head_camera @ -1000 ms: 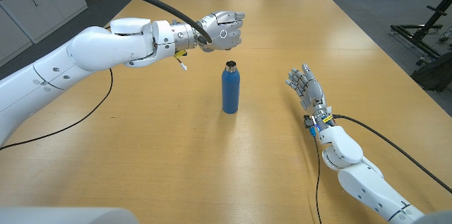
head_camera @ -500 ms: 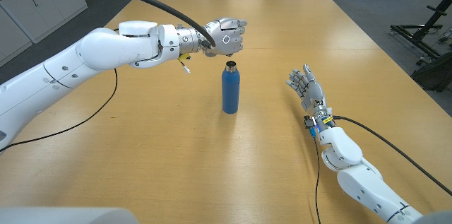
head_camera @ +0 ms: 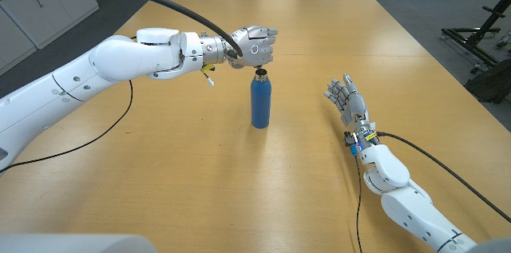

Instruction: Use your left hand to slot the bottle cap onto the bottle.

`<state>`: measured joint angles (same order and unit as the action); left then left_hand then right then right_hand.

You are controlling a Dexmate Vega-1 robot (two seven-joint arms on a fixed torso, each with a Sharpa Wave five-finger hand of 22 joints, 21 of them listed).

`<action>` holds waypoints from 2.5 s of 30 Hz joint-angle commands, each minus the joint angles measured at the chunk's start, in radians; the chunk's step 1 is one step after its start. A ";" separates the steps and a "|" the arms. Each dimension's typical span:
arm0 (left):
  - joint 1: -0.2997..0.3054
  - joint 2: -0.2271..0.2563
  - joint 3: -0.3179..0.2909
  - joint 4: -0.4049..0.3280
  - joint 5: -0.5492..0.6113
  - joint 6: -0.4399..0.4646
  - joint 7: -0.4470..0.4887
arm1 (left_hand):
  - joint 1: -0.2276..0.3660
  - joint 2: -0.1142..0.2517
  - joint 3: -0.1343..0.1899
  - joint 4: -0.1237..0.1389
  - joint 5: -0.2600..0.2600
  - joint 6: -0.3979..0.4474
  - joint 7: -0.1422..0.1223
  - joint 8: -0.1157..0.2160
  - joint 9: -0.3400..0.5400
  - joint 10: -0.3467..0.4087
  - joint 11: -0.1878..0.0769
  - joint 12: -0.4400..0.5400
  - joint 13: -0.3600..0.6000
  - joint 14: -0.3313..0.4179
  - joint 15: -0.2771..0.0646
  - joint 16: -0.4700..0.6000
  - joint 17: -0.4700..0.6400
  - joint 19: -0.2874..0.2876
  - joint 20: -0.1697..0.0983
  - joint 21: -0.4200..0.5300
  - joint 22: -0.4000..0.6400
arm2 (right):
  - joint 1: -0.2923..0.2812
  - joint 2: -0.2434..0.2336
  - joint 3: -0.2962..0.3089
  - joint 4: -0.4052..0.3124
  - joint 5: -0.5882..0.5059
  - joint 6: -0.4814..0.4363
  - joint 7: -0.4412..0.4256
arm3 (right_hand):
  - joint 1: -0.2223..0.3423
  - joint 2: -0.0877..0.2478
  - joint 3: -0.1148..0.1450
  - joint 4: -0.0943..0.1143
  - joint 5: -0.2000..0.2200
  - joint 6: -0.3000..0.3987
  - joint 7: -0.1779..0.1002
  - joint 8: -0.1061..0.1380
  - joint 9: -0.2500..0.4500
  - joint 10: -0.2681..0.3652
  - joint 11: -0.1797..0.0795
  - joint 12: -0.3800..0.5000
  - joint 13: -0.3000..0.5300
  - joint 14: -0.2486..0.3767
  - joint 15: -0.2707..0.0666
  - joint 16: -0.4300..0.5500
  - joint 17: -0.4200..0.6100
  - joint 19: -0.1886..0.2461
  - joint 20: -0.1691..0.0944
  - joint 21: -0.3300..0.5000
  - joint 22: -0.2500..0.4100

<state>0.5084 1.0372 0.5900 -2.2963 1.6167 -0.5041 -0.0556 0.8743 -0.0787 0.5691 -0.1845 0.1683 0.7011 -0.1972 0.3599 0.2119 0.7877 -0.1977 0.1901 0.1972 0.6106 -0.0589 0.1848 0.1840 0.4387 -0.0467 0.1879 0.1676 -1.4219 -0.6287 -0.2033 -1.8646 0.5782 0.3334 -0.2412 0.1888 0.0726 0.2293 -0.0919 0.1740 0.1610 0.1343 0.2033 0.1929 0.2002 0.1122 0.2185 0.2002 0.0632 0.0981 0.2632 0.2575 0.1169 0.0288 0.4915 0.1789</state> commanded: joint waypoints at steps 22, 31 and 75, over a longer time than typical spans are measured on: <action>0.084 0.042 -0.044 0.019 0.009 0.153 0.158 | 0.000 0.020 0.025 0.016 0.009 0.027 -0.014 0.011 0.003 0.033 -0.025 0.005 0.002 0.005 -0.168 0.005 0.004 0.003 -0.078 0.003 0.003 | -0.031 -0.001 0.005 -0.014 -0.009 0.007 -0.011 | 0.001 0.009 -0.003 -0.003 0.006 0.008 0.002 -0.001 0.004 0.007 0.000 0.004 0.002 0.005 0.005 -0.004 0.004 0.010 -0.002 -0.006 0.005; 0.112 0.080 -0.070 0.007 -0.011 0.159 0.204 | 0.002 0.024 0.027 0.016 0.010 0.028 -0.013 0.013 0.004 0.034 -0.024 0.006 0.002 0.009 -0.170 0.007 0.004 0.007 -0.080 0.004 0.003 | -0.024 0.014 0.002 0.002 -0.012 0.032 -0.006 | 0.001 0.009 -0.004 -0.003 0.006 0.008 0.002 -0.001 0.004 0.006 -0.002 0.004 0.002 0.005 0.003 -0.005 0.004 0.010 -0.002 -0.008 0.005; 0.152 0.068 -0.041 0.062 0.037 0.205 0.341 | 0.000 0.032 0.032 0.017 0.010 0.042 -0.012 0.024 0.005 0.048 -0.023 0.011 0.003 0.018 -0.170 0.009 0.005 0.011 -0.080 0.004 0.003 | -0.026 -0.001 0.016 -0.019 -0.021 0.007 -0.020 | 0.002 0.011 -0.006 -0.003 0.006 0.012 0.005 -0.001 0.004 0.011 0.000 0.005 0.002 0.008 0.004 -0.005 0.004 0.015 -0.002 -0.016 0.006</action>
<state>0.6656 1.1187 0.5255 -2.2538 1.6315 -0.3089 0.2504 0.8760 -0.0770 0.5737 -0.1890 0.1713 0.7027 -0.1985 0.3783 0.2118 0.7997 -0.1935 0.1975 0.1978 0.6180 -0.0589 0.1890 0.1838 0.4388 -0.0465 0.1879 0.1679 -1.4345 -0.6248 -0.1970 -1.8699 0.5623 0.3434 -0.2501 0.1888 0.0726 0.2251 -0.0960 0.1740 0.1607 0.1340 0.2033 0.1929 0.2002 0.1122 0.2185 0.2003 0.0668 0.1019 0.2585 0.2575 0.1223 0.0233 0.4800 0.1789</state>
